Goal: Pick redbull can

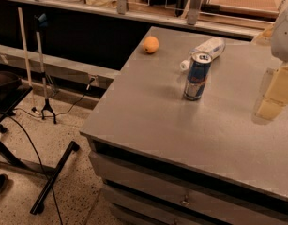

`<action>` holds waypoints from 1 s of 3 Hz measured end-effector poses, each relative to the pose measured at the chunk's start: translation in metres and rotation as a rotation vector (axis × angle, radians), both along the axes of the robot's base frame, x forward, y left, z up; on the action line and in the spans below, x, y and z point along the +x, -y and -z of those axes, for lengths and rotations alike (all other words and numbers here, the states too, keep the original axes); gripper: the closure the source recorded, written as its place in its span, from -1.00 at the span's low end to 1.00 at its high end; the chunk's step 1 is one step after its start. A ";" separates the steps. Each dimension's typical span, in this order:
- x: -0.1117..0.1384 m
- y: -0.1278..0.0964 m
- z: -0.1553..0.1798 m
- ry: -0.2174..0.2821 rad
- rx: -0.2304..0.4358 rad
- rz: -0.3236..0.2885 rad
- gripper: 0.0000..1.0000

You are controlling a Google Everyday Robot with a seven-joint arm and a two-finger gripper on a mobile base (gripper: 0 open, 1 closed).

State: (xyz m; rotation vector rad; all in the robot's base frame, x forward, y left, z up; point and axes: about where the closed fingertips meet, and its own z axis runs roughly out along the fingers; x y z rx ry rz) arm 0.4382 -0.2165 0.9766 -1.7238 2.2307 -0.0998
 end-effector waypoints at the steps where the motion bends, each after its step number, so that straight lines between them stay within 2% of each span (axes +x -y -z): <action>1: 0.000 0.000 0.000 0.000 0.000 0.000 -1.00; 3: 0.046 -0.032 -0.008 0.014 0.067 -0.016 -1.00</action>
Offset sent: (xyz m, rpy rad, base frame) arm 0.0463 0.0295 0.0064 0.0663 -0.0068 0.0256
